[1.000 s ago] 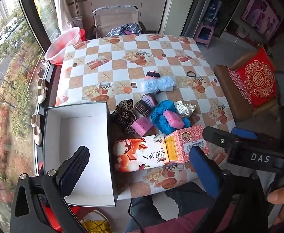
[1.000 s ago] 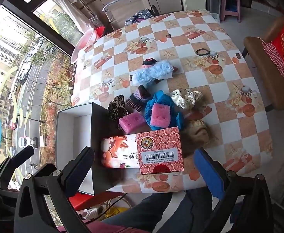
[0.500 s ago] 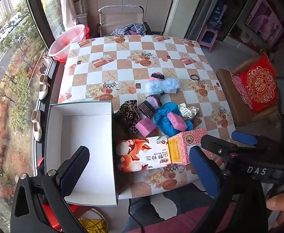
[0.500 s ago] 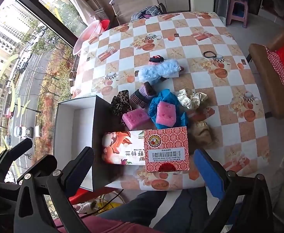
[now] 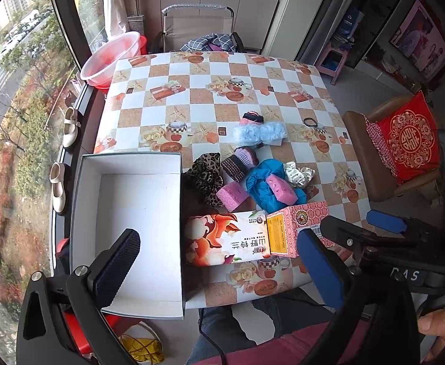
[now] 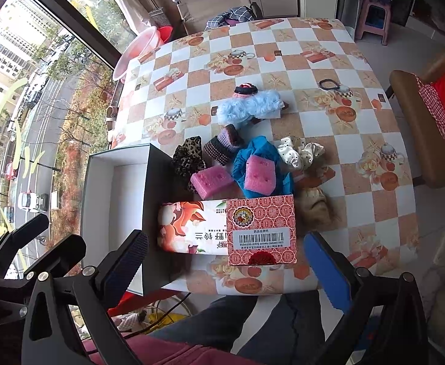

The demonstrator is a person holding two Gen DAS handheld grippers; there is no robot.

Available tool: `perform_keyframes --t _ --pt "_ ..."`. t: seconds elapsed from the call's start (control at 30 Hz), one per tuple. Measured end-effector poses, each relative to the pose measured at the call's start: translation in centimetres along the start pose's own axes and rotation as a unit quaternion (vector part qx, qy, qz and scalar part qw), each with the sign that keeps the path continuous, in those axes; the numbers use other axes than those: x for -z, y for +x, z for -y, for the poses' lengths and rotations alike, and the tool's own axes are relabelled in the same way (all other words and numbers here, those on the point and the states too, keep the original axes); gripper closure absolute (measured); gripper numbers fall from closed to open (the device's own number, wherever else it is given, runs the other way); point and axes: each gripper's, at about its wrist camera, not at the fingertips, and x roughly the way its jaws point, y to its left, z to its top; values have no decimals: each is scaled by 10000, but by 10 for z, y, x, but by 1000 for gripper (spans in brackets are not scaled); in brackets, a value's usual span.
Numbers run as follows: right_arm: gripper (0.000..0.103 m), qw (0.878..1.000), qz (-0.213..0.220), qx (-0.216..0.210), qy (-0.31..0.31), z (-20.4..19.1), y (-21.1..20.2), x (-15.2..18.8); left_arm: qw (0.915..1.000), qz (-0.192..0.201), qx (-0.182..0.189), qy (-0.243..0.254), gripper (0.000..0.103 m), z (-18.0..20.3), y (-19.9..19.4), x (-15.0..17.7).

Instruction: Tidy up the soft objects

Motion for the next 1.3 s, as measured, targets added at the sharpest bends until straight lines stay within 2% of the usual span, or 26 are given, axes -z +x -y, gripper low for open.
perform_keyframes --t 1.3 --pt "0 10000 -9 86 31 1 -1 4 10000 22 48 31 0 -4 0 -1"
